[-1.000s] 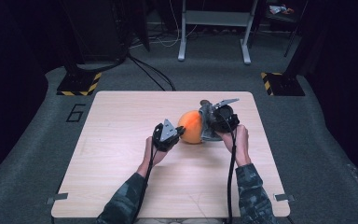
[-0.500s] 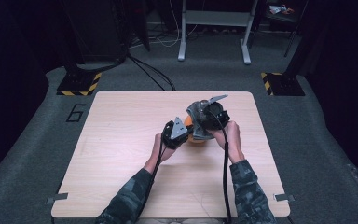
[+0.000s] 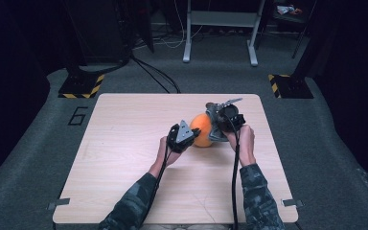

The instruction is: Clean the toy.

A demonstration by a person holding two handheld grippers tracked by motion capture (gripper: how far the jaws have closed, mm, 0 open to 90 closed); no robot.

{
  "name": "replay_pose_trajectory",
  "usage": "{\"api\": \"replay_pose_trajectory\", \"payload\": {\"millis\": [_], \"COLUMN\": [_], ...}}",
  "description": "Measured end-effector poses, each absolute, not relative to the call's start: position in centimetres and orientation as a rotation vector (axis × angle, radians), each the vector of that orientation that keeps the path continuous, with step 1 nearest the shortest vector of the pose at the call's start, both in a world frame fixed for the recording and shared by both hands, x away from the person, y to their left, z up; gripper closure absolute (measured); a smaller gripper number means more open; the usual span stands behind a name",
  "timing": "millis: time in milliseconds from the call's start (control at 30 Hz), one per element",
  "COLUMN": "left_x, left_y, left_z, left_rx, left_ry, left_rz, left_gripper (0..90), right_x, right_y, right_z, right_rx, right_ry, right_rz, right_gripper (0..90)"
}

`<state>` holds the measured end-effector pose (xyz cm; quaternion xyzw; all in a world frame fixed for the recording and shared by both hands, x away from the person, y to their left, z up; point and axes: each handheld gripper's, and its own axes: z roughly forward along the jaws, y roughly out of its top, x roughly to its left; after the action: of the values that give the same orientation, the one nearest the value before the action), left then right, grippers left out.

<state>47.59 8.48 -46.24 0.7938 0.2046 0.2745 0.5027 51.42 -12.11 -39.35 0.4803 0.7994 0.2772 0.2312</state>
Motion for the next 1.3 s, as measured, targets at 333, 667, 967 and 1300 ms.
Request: {"api": "replay_pose_trajectory", "payload": {"millis": [333,667,967,1300], "left_x": [47.6,47.4,47.4,47.9], "left_y": [8.2,7.8,7.7,9.4], "left_z": [-46.3,-46.3,-46.3,-46.0], "left_rx": [1.914,1.928,1.934,1.923], "left_ry": [0.488,0.473,0.473,0.559], "left_rz": [0.656,0.654,0.654,0.649], "left_gripper": [86.1,86.1,86.1,84.8], "right_x": [49.9,50.9,52.0,49.3], "right_y": [-9.7,-8.8,-11.0,-12.6], "right_z": [-37.7,-38.5,-39.0,-37.9], "right_rx": [1.189,1.168,1.282,1.270], "right_ry": [2.283,2.283,2.185,2.159], "right_rz": [0.960,0.845,0.808,0.923], "right_gripper": [71.8,72.4,72.3,71.1]}}
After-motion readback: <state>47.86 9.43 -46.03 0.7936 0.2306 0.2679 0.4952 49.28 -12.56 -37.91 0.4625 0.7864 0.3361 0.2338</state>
